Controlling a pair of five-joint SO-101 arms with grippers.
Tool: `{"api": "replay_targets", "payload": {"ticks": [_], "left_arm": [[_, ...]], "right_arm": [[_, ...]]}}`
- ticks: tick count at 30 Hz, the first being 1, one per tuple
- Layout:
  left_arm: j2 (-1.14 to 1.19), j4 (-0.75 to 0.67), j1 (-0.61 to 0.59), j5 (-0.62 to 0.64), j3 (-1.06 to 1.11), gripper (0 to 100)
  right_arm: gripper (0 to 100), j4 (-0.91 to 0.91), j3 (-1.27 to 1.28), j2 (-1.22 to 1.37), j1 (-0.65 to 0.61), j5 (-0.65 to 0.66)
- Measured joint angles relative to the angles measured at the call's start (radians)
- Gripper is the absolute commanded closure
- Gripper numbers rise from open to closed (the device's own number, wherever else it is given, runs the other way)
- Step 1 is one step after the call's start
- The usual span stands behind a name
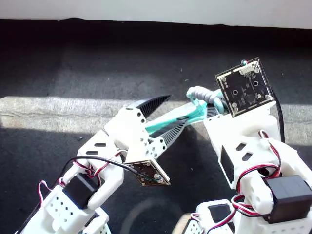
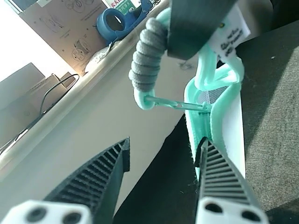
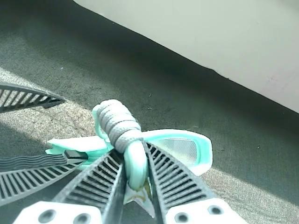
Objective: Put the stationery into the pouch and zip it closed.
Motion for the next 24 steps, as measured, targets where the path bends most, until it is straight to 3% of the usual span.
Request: {"api": "replay_targets", "payload": {"ticks": [5, 10, 18, 24], "left_arm": [[-0.002, 0.163, -0.003, 0.006, -0.08, 75], [-0.003, 0.391, -0.003, 0.129, -0.166, 75], [-0.003, 0.417, -0.023, 0.295, -0.244, 75], [-0.002, 0.417, -0.06, 0.322, -0.186, 75]], "right_arm": [[99.2, -0.109, 0.077, -0.002, -0.005, 0.0], [99.2, -0.229, 0.189, 0.002, -0.006, 0.0], [99.2, -0.293, 0.209, 0.002, -0.006, 0.0], [99.2, -0.293, 0.209, 0.002, -0.006, 0.0]]}}
